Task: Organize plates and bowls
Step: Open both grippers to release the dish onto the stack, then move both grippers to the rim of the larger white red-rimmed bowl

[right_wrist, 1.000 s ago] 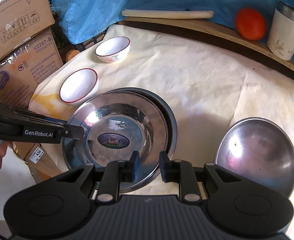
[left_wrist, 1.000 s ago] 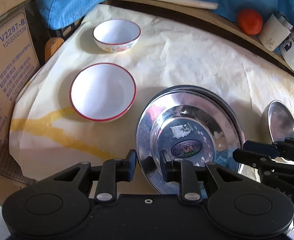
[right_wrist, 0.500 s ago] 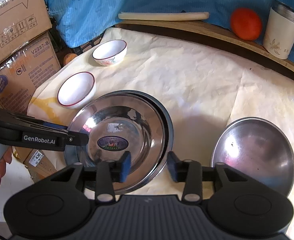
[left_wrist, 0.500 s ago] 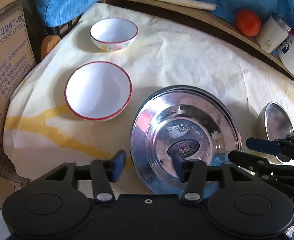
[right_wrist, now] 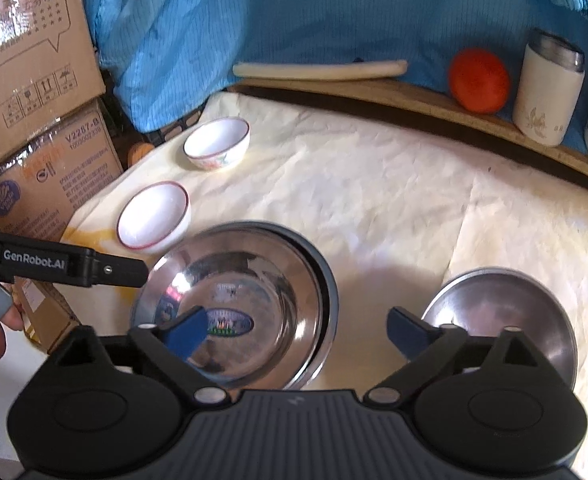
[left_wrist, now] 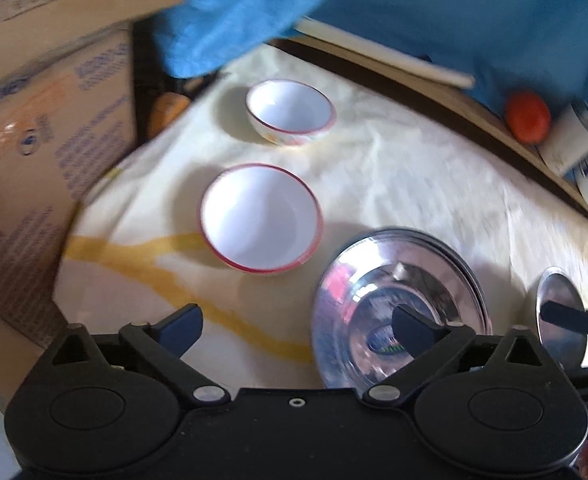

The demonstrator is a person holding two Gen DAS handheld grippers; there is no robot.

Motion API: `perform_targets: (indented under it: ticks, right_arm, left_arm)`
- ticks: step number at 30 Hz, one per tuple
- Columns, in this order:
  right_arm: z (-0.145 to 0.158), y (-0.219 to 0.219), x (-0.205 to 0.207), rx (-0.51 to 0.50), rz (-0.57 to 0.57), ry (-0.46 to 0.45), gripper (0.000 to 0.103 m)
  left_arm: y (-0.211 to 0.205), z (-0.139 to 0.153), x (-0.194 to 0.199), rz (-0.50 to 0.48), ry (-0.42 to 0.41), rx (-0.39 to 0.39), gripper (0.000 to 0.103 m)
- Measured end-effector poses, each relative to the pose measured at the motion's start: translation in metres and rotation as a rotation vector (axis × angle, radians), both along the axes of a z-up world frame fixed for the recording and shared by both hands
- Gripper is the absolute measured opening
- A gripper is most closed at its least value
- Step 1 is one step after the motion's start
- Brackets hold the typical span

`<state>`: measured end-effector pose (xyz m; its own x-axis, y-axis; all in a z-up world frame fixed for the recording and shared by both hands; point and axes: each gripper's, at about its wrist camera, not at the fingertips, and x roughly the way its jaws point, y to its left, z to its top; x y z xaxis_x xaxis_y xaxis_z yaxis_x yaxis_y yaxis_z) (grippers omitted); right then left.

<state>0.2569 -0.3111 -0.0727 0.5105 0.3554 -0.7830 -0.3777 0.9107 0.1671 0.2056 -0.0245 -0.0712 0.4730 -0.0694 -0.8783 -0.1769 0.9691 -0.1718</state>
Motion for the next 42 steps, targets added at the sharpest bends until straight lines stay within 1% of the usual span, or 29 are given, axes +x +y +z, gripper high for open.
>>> perform_targets:
  ticks: [2,7,14,20,23,26,30,33,38,42]
  right_arm:
    - [0.003,0.002,0.002,0.006,0.003,-0.023,0.103]
    - [0.005,0.014,0.006,0.009,0.022,-0.057,0.103]
    - [0.008,0.042,0.032,-0.040,0.101,-0.077,0.103]
    - [0.007,0.068,0.057,-0.064,0.141,-0.073,0.103]
    - [0.004,0.078,0.068,-0.084,0.136,-0.056,0.103]
    - [0.000,0.084,0.077,-0.077,0.129,-0.031,0.103]
    - [-0.004,0.090,0.082,-0.084,0.136,-0.019,0.103]
    - [-0.009,0.093,0.085,-0.088,0.142,-0.016,0.102]
    - [-0.020,0.102,0.097,-0.073,0.171,0.026,0.091]
    - [-0.025,0.115,0.102,-0.071,0.199,0.047,0.084]
  left_arm:
    - [0.006,0.003,-0.002,0.037,-0.018,0.021,0.102]
    - [0.021,0.007,-0.001,0.108,-0.053,0.113,0.102]
    - [0.039,0.004,0.009,0.142,-0.051,0.165,0.102]
    - [0.051,0.003,0.019,0.155,-0.051,0.177,0.102]
    - [0.056,0.000,0.024,0.169,-0.042,0.179,0.102]
    - [0.057,-0.004,0.029,0.186,-0.034,0.164,0.102]
    - [0.057,-0.009,0.034,0.189,-0.032,0.154,0.102]
    - [0.057,-0.013,0.039,0.181,-0.009,0.161,0.102]
    - [0.053,-0.015,0.043,0.140,0.006,0.188,0.098]
    - [0.053,-0.014,0.043,0.129,0.004,0.182,0.095]
